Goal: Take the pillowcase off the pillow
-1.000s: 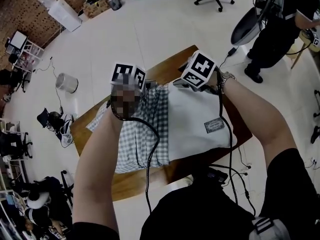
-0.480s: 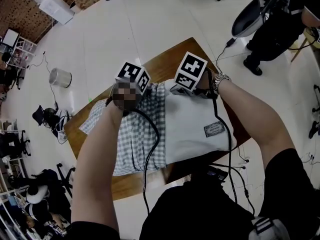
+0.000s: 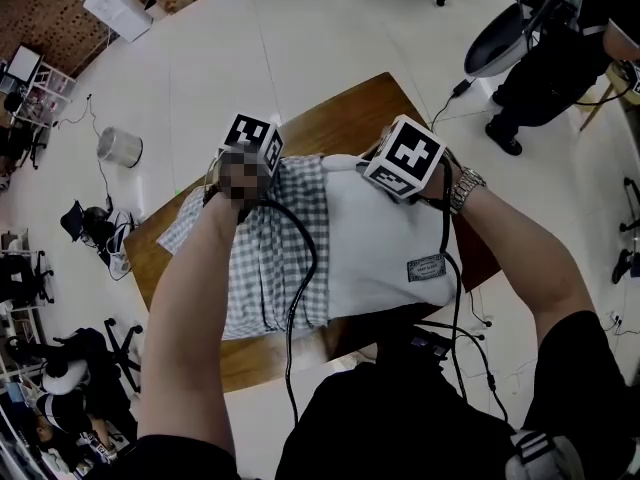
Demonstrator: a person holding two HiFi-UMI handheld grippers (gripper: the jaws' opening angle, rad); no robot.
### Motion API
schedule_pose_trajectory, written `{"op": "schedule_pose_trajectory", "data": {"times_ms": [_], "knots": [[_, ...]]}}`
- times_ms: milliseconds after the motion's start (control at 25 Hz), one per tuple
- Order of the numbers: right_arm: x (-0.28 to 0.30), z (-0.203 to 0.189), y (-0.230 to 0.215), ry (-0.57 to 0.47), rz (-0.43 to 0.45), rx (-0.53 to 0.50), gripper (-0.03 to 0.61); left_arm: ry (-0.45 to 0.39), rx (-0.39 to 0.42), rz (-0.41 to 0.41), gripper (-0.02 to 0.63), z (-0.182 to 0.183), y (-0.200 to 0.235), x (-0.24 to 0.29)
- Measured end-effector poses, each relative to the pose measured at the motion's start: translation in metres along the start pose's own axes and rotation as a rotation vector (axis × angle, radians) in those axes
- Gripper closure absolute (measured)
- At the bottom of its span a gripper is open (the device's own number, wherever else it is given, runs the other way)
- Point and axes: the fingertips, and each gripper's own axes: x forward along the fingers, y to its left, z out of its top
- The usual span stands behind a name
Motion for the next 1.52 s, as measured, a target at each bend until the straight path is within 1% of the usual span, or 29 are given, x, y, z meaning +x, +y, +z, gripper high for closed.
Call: {"op": "schedule_pose_trajectory", "data": {"times_ms": [120, 240, 360, 520, 680, 840, 920, 960, 1040, 1120, 1160, 1240, 1320, 1360, 1440, 1520], "knots": [[-0.013, -0.009, 0.012, -0.013, -0.014, -0.023, 0.566, 0.006, -0.007, 0.037, 0.592, -0.014, 0.012, -0.002], [-0.017, -0.006, 0.020, -0.014, -0.046, -0.043, 0.566, 0.021, -0.036, 0.070, 0.592, -0.035, 0.035, -0.012], [-0.021, -0.008, 0.021, -0.009, -0.067, -0.045, 0.566, 0.047, -0.069, 0.108, 0.592, -0.056, 0.055, -0.019], [-0.021, -0.021, 0.015, 0.027, -0.116, -0.078, 0.566, 0.074, -0.084, 0.159, 0.591, -0.083, 0.075, -0.025], [-0.023, -0.024, 0.008, 0.045, -0.153, -0.078, 0.566, 0.075, -0.121, 0.178, 0.592, -0.103, 0.089, -0.035], [-0.023, -0.026, -0.007, 0.063, -0.191, -0.079, 0.566, 0.050, -0.169, 0.163, 0.591, -0.110, 0.096, -0.041], [-0.019, -0.023, -0.007, 0.072, -0.208, -0.094, 0.566, 0.028, -0.168, 0.160, 0.591, -0.110, 0.095, -0.044], [-0.015, -0.023, -0.005, 0.075, -0.215, -0.100, 0.566, 0.014, -0.147, 0.163, 0.591, -0.110, 0.093, -0.044], [-0.007, -0.025, 0.003, 0.073, -0.222, -0.106, 0.564, -0.029, -0.073, 0.179, 0.589, -0.110, 0.088, -0.044], [-0.001, -0.029, 0.010, 0.057, -0.230, -0.107, 0.555, -0.091, -0.007, 0.201, 0.575, -0.108, 0.080, -0.044], [0.001, -0.031, 0.012, 0.044, -0.235, -0.108, 0.542, -0.123, 0.004, 0.207, 0.574, -0.107, 0.076, -0.045], [0.003, -0.028, 0.014, 0.012, -0.257, -0.121, 0.489, -0.188, 0.002, 0.210, 0.557, -0.104, 0.071, -0.052], [0.000, -0.023, 0.016, -0.007, -0.300, -0.155, 0.455, -0.250, 0.006, 0.219, 0.530, -0.100, 0.067, -0.063], [-0.003, -0.022, 0.017, -0.006, -0.324, -0.168, 0.454, -0.278, 0.016, 0.230, 0.500, -0.098, 0.064, -0.069], [-0.011, -0.025, 0.022, -0.006, -0.365, -0.166, 0.453, -0.333, 0.041, 0.258, 0.492, -0.098, 0.058, -0.083], [-0.019, -0.028, 0.032, -0.024, -0.387, -0.144, 0.451, -0.382, 0.055, 0.282, 0.488, -0.104, 0.050, -0.096]]}}
